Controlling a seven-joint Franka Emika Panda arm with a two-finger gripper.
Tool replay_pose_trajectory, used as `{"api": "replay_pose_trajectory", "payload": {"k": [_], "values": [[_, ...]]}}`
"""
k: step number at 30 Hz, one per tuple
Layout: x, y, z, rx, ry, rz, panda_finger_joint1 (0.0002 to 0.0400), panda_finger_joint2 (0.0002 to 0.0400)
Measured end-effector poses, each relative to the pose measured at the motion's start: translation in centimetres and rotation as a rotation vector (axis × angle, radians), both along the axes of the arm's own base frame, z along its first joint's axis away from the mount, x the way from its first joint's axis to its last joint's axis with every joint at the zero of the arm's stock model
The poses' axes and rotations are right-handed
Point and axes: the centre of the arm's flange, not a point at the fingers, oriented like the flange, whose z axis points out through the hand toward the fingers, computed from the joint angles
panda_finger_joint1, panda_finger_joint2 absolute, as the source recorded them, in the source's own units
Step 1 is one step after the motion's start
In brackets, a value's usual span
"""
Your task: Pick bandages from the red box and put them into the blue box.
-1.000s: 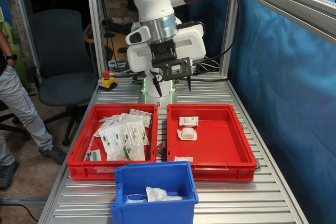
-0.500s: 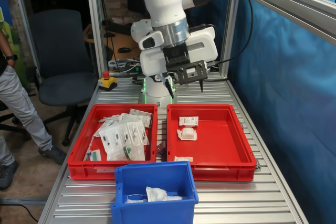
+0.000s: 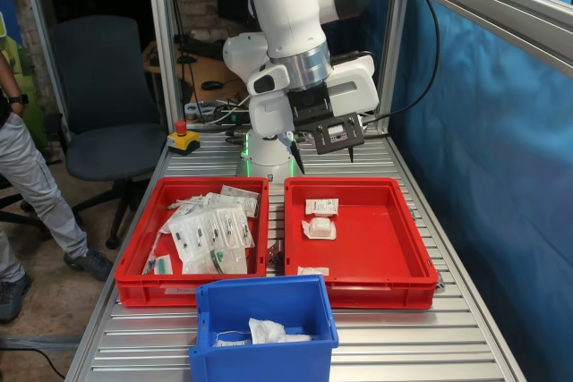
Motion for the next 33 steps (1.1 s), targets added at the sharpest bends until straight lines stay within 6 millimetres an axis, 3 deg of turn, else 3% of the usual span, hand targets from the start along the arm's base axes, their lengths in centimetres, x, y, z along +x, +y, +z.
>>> {"api": "replay_pose_trajectory", "payload": {"k": [33], "values": [[0.0, -1.2, -0.1, -0.042, 0.0, 0.002, 0.04, 0.04]]}}
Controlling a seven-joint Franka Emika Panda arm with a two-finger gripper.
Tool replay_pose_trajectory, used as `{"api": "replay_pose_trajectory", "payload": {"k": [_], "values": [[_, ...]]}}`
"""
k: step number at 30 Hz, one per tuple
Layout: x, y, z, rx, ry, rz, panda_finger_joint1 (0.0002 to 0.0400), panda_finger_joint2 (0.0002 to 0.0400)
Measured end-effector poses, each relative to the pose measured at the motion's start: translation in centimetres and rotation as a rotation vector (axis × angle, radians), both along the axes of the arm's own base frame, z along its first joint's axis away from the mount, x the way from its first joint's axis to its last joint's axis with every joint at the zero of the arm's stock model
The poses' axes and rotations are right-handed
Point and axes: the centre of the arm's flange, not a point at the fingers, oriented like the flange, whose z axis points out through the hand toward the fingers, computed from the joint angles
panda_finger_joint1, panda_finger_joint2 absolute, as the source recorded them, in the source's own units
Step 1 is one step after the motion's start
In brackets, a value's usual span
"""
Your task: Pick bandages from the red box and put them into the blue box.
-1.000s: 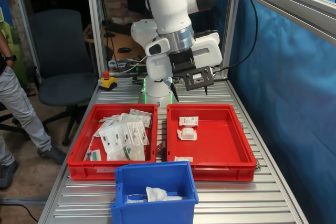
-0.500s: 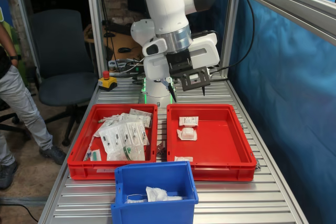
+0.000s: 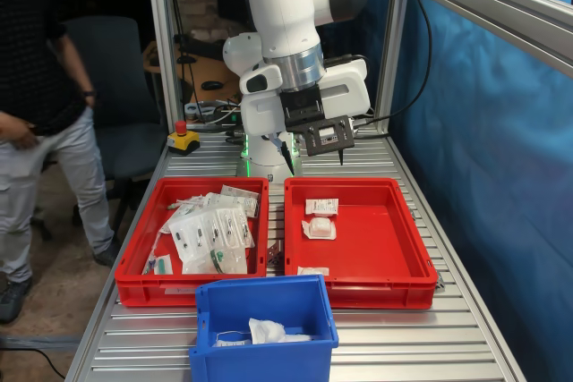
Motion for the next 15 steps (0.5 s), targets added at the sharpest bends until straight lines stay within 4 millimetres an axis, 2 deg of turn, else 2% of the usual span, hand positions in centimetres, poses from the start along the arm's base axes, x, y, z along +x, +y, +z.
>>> {"api": "replay_pose_trajectory", "payload": {"k": [15], "values": [[0.0, -0.02, -0.01, -0.003, 0.0, 0.001, 0.04, 0.04]]}}
